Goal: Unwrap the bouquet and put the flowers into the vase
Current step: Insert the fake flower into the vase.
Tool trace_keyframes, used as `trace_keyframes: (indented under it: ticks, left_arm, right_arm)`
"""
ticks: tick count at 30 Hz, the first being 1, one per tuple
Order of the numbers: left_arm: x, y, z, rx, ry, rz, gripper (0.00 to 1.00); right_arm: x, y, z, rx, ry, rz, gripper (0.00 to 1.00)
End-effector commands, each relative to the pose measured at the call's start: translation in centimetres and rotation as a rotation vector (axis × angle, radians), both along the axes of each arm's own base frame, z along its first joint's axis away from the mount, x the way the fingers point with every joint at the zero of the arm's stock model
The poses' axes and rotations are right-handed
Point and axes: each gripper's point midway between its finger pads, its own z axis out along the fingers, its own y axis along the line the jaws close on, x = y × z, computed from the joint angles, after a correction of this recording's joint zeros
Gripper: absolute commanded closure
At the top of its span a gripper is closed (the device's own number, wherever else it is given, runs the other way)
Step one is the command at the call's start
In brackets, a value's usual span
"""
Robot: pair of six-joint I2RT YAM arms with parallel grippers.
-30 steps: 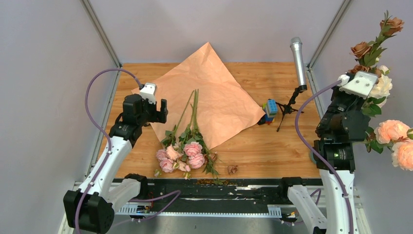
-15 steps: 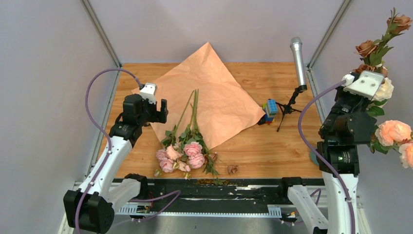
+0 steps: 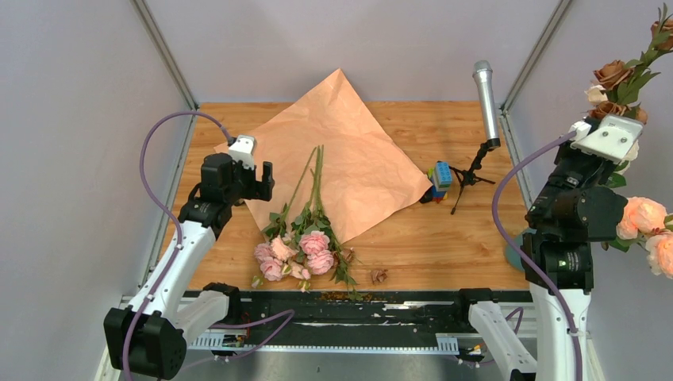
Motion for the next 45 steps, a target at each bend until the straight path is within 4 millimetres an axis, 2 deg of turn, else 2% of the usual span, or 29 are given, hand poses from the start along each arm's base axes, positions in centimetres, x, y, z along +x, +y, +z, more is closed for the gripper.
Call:
trace_keyframes:
  ticks: [1,12,19,22,24,27,32,37,42,45]
  left_arm:
    - [0.6,-0.2,1.1,-0.004,-0.039,-0.016,0.00]
    - [0.5,-0.2,1.1,-0.007,-0.040,-0.018,0.00]
    - [0.4,-0.3,1.1,-0.009,-0.040,-0.021,0.00]
    - [0.4,-0.3,1.1,-0.010,-0.040,-0.022,0.00]
    - [0.4,-0.4,1.1,-0.011,-0.039,-0.024,0.00]
    - [0.3,-0.4,1.1,-0.012,-0.040,-0.025,0.00]
    - [0.2,-0.4,1.4,-0.017,-0.048,-0.027,0.00]
    - [0.2,-0.5,1.5,-0.020,-0.051,-0.032,0.00]
    - [0.2,-0.5,1.8,-0.023,-0.058,-0.032,0.00]
    - [0.1,-0.5,1.8,-0.023,-0.058,-0.032,0.00]
  right_arm:
    - [-1.0,-0.4,0.6,-0.004,-0.012,-0.023,1.00]
    - [0.8,-1.4,-5.0,0.044,0.110,-0.105,1.00]
    - [0.1,-2.6,-7.4,0.073,0.125,-0.194,1.00]
    - [-0.5,-4.0,-9.0,0.091,0.140,-0.273,1.00]
    - [-0.6,-4.4,-9.4,0.105,0.119,-0.301,1.00]
    - [-0.8,-5.0,-10.4,0.119,0.128,-0.343,0.95]
    - [-0.8,-5.2,-11.2,0.124,0.128,-0.345,0.73]
    - [-1.2,-5.1,-10.9,0.129,0.104,-0.336,0.57]
    - [-1.5,-4.6,-10.2,0.119,0.071,-0.291,0.47]
    - [-1.7,-4.2,-9.9,0.112,0.057,-0.261,0.33]
